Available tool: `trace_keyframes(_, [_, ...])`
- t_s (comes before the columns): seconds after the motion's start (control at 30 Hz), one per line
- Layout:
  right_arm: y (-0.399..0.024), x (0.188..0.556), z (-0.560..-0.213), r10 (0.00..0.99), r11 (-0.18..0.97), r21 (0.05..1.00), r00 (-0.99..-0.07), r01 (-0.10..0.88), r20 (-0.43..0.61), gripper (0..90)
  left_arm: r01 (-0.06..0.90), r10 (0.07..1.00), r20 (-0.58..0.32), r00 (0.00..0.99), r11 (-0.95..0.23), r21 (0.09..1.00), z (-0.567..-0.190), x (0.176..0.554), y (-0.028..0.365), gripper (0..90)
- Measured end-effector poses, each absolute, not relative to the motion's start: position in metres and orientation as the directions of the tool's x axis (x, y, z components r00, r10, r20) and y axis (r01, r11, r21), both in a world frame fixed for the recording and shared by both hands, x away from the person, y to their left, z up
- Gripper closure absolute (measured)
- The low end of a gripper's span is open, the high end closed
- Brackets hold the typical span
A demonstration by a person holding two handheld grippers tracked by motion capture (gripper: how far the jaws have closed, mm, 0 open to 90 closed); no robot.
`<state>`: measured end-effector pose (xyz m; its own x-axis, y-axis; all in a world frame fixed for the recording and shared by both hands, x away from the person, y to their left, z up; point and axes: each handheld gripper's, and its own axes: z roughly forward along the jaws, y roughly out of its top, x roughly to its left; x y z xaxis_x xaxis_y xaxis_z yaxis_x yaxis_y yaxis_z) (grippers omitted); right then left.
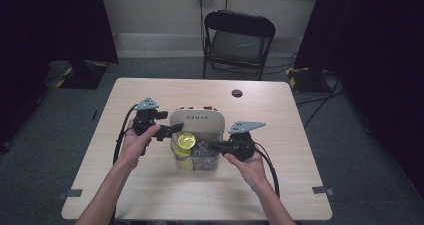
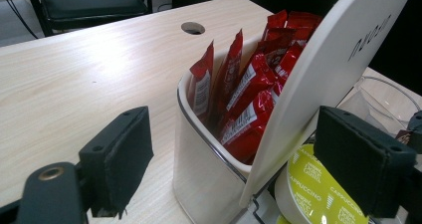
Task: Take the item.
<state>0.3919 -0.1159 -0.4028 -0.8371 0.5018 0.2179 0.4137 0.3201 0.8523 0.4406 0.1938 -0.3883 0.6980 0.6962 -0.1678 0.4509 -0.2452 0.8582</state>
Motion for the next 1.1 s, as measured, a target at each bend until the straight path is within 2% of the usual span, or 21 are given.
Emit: trace_keyframes(1.1, [-0.144,0.382,-0.377,0.537,0.249,0.89,-0.819,0.383,0.202,90.0,0.454,0.691,-0.175,0.701,-0.243,0.857,-0.39,0.441,0.194,15.2])
